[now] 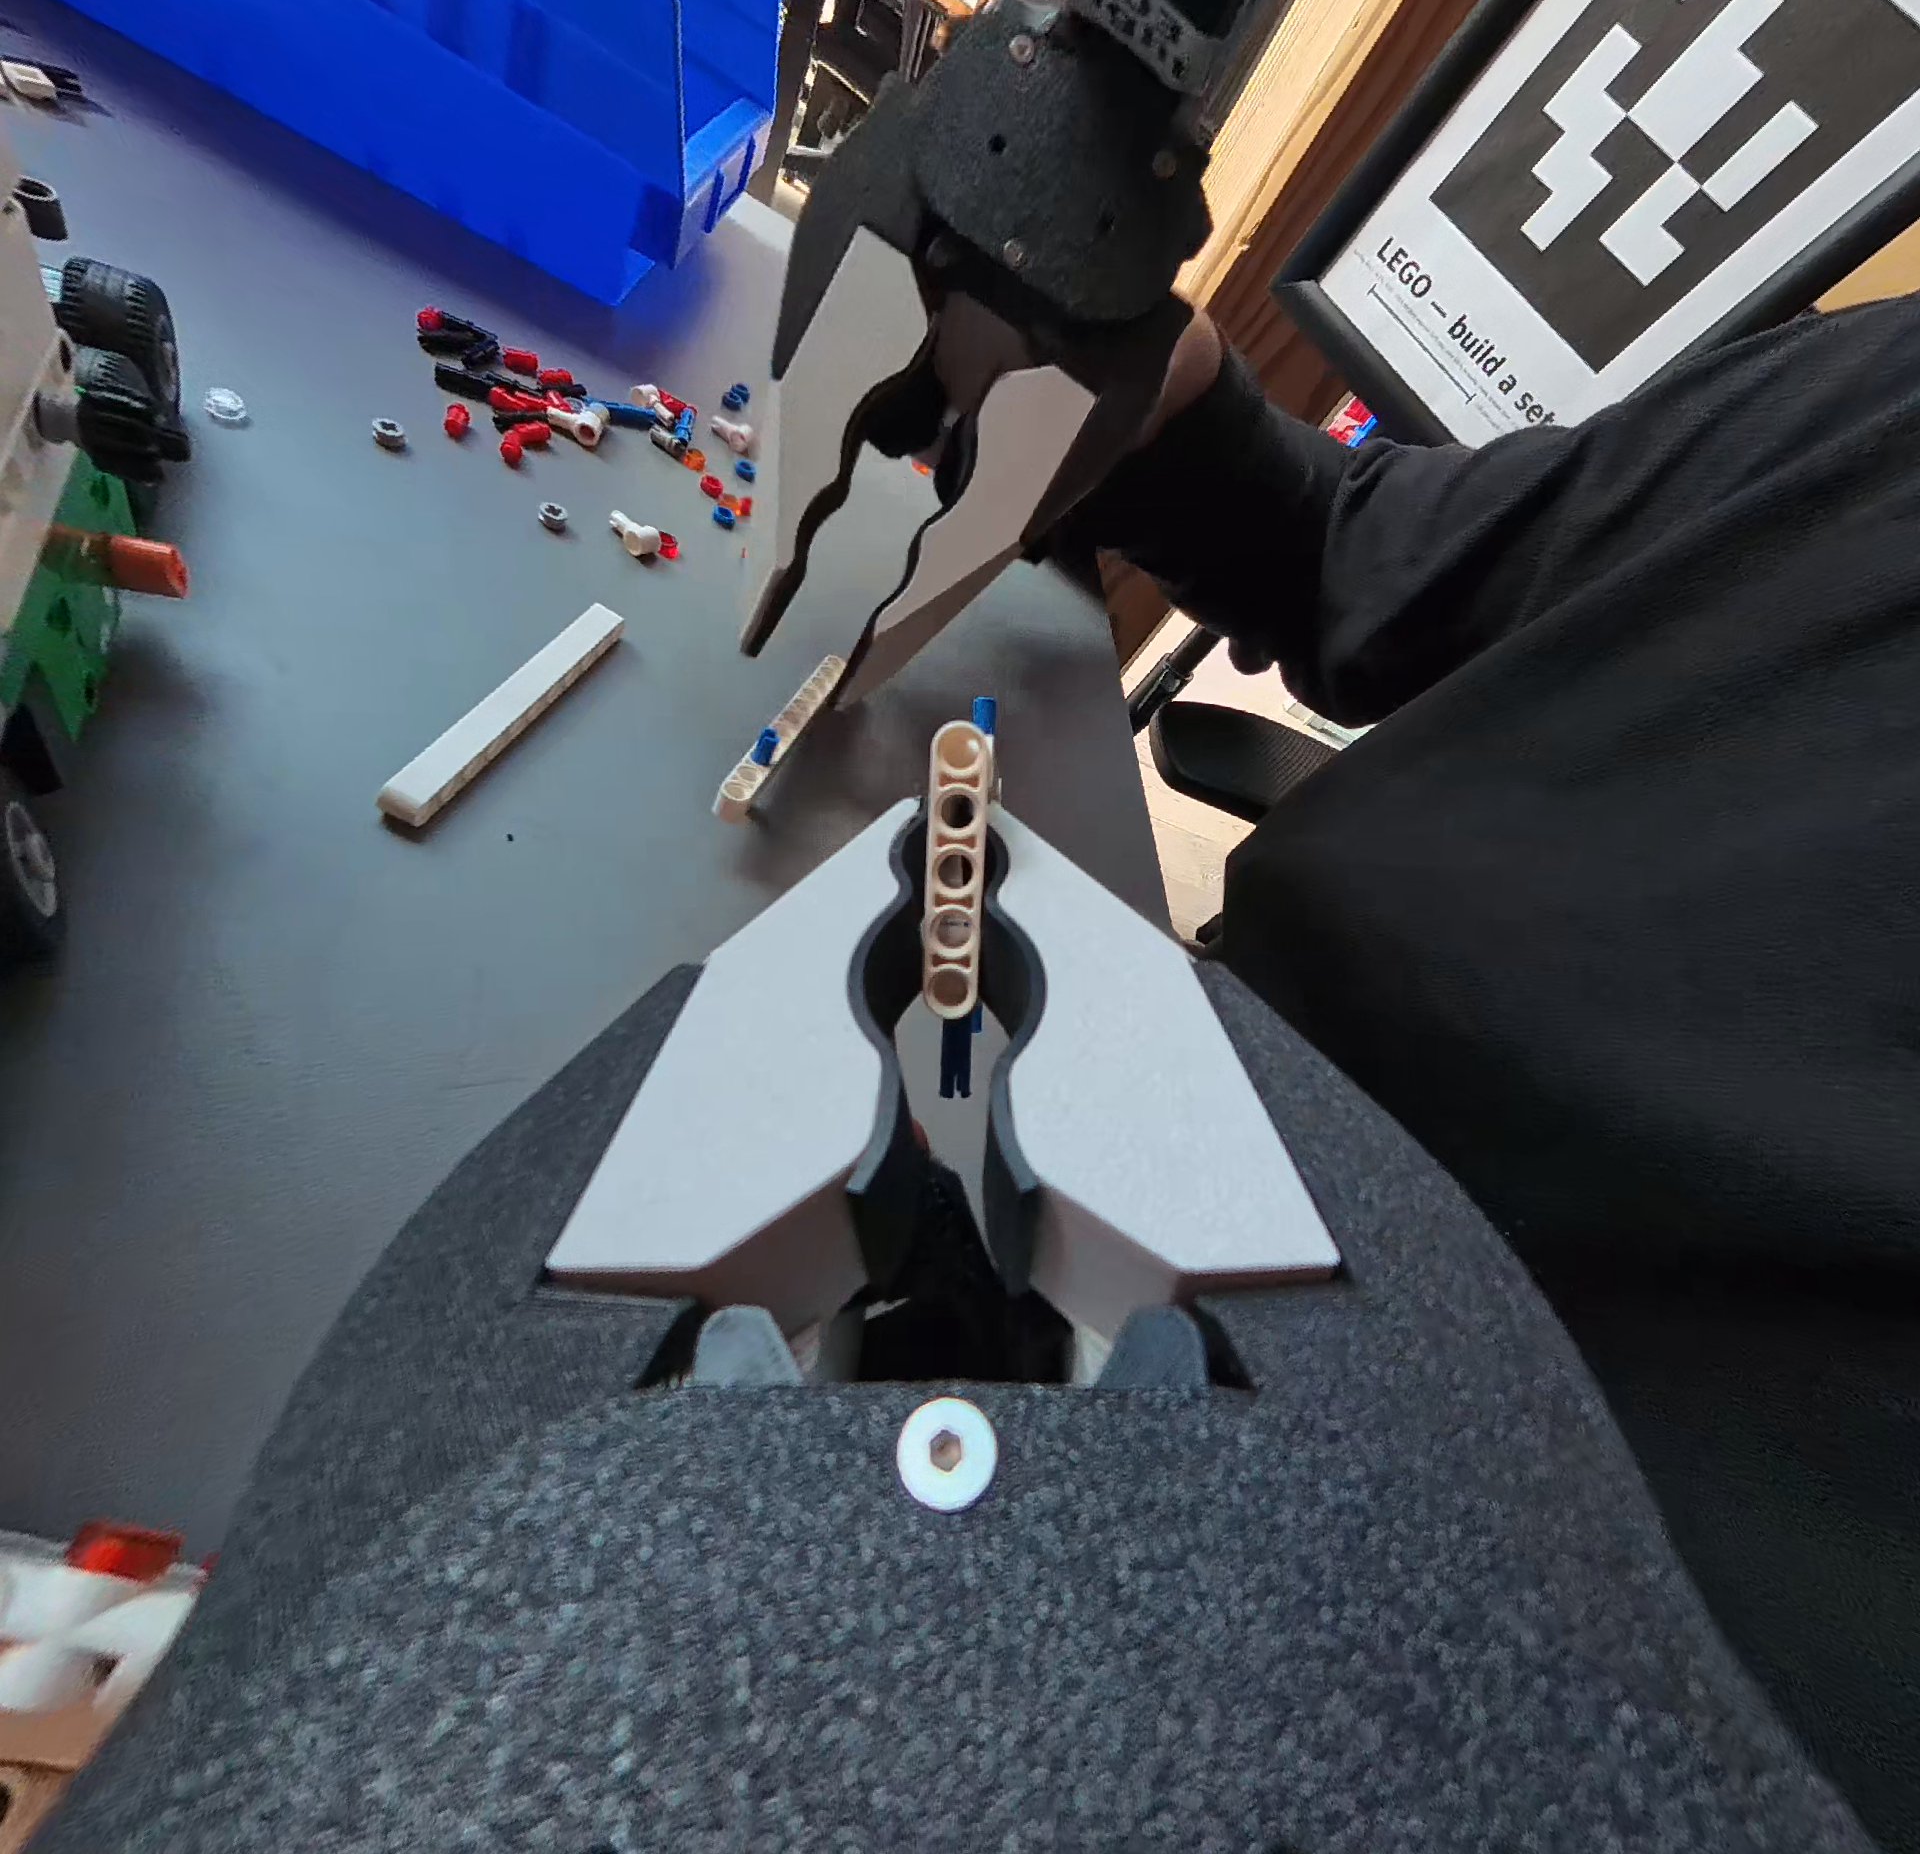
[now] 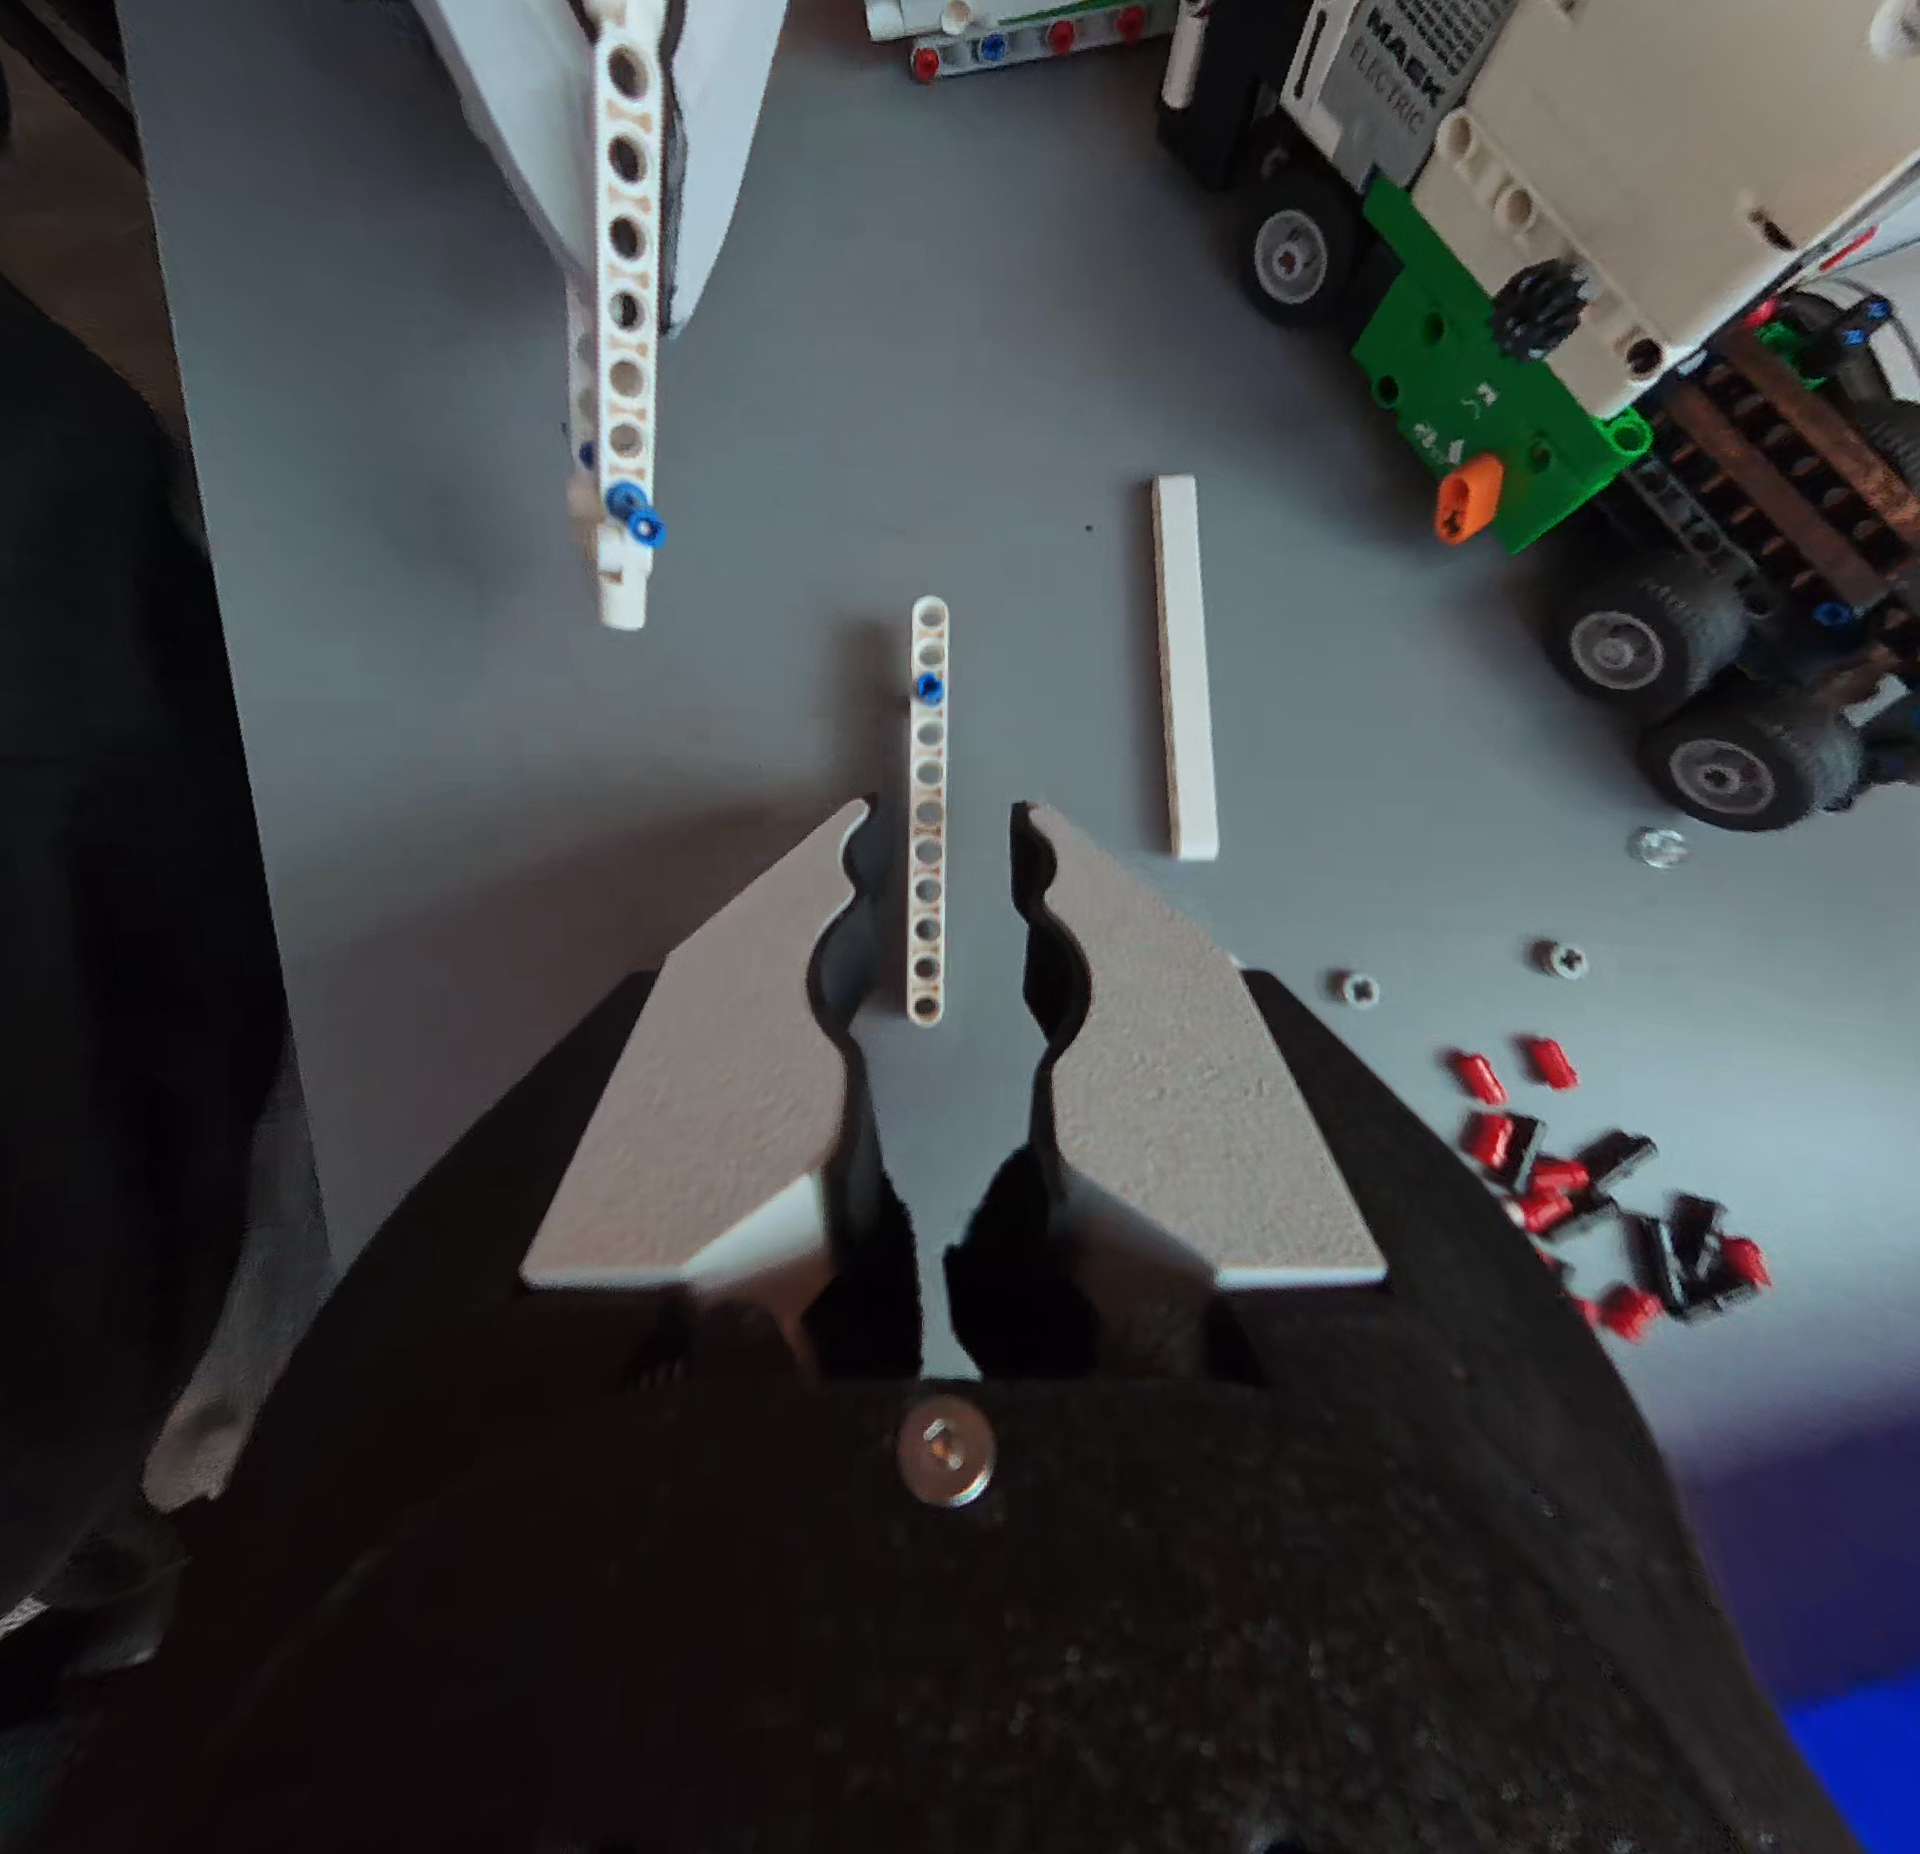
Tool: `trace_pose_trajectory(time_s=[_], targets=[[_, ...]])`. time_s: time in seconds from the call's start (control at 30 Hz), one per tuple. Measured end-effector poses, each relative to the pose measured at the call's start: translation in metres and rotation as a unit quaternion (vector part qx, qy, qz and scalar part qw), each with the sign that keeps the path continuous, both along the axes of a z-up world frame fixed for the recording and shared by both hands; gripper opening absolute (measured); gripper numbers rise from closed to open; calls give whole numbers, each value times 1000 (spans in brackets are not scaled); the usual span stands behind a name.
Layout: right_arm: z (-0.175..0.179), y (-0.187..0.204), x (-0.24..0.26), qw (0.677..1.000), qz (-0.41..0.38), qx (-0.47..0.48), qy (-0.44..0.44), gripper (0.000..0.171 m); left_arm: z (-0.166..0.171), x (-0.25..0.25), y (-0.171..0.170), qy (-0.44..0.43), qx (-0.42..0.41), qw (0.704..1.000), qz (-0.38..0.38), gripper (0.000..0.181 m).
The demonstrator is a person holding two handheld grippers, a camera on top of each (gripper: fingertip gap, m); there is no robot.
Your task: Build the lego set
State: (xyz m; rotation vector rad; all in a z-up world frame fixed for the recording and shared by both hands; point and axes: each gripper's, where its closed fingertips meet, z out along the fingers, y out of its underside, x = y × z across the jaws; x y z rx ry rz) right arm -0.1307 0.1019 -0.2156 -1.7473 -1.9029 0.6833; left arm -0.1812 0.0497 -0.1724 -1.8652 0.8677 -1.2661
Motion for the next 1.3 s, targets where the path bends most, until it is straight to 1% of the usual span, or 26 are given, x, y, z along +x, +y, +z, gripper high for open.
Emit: trace_pose_trajectory(time_s=[0.03, 0.17, 0.23, 0.3, 0.43, 0.53, 0.63, 0.73, 0.77, 0.83, 0.87, 0.9, 0.97, 1.03, 1.07, 1.13, 1.17, 1.3], targets=[[2, 1, 7, 1000, -5, 22, -8, 23, 0, 0, 0, 4, 3, 1000, 1, 0], [-5, -3, 19, 994, -25, 104, -38, 24, -1, 1, -1, 11, 12, 1000, -1, 0], [-9, -7, 18, 993, -23, 111, -34, 21, -1, 1, -1, 12, 14, 1000, 0, 0], [-11, -3, 19, 993, -31, 113, -30, 19, -1, 1, -2, 12, 15, 1000, -1, 0], [-20, -3, 19, 995, -21, 81, -48, 20, -2, 2, -2, 16, 18, 1000, -3, 0], [-21, -5, 16, 996, -8, 68, -49, 16, -2, 2, -3, 15, 17, 1000, -5, 0], [-22, -4, 15, 997, -2, 64, -52, 6, -2, 2, -3, 16, 16, 1000, -7, 0], [-20, -5, 15, 998, -7, 31, -52, 6, -2, 2, -3, 14, 15, 1000, -7, 0], [-14, -2, 12, 999, -19, 23, -30, 6, -1, 2, -2, 11, 13, 1000, -7, 0], [8, -6, 0, 996, -46, -54, 44, 6, 0, 0, -1, 2, 7, 1000, -4, 0], [24, -7, -8, 987, -69, -110, 96, 6, 2, 0, 0, -4, 5, 1000, -3, 0], [39, -8, -14, 969, -92, -176, 145, 6, 3, -1, 2, -11, 3, 1000, -1, 0], [64, -12, -21, 917, -122, -304, 226, 5, 6, -2, 3, -26, -6, 1000, 1, 0], [73, -16, -23, 868, -138, -389, 276, 5, 9, -3, 2, -48, -30, 998, -7, 0], [72, -21, -24, 858, -131, -404, 290, 5, 10, -2, 2, -57, -42, 997, -10, 0], [63, -28, -26, 855, -132, -405, 295, 5, 9, -2, 0, -65, -58, 996, -15, 0], [62, -34, -27, 856, -120, -413, 289, 6, 10, -1, 0, -70, -63, 995, -18, 0], [67, -40, -34, 852, -107, -420, 295, 6, 9, 0, -1, -72, -71, 995, -22, 0]])
